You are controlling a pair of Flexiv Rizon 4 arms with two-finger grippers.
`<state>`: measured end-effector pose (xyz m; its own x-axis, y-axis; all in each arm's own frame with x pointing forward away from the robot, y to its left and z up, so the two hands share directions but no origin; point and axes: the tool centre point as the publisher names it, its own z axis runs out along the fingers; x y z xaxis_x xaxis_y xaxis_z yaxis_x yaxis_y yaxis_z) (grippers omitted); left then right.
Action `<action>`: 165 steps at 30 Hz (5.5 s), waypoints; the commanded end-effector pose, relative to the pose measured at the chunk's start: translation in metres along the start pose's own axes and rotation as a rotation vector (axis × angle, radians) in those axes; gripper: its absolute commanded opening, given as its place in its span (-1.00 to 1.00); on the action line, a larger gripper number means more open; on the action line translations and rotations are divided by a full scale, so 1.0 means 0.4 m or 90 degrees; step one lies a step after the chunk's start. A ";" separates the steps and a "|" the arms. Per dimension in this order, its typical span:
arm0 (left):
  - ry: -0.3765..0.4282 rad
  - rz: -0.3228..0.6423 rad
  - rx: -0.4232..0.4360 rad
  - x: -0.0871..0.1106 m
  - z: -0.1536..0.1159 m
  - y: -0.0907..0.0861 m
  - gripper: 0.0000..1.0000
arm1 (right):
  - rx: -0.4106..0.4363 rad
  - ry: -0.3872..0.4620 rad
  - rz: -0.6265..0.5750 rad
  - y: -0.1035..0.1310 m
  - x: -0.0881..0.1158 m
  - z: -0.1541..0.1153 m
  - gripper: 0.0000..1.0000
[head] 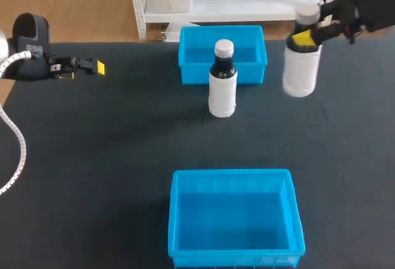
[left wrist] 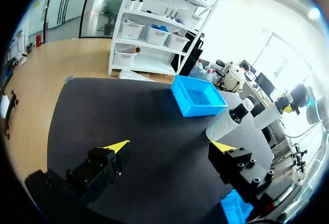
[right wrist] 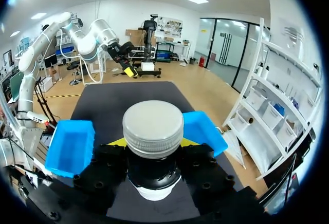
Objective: Pick up the bottle, and place it in the far bin if it is heavy, or in the near bin if it is light.
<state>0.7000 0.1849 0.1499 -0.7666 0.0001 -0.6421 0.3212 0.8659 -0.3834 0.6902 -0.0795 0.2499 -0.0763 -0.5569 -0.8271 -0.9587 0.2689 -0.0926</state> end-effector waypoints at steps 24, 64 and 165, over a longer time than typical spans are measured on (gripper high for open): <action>0.000 0.000 0.000 0.000 0.000 0.000 1.00 | -0.078 -0.046 -0.020 -0.391 -0.032 0.089 -1.00; 0.000 0.000 0.000 0.000 0.000 0.000 1.00 | -0.170 -0.073 0.004 -0.466 -0.165 0.489 -1.00; 0.000 0.000 0.000 0.000 0.000 0.000 1.00 | -0.261 -0.028 0.042 -0.397 -0.046 0.704 1.00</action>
<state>0.7000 0.1849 0.1499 -0.7666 0.0001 -0.6421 0.3212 0.8659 -0.3834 0.9131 0.1115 0.1207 -0.1362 -0.5073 -0.8509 -0.9737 0.2269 0.0206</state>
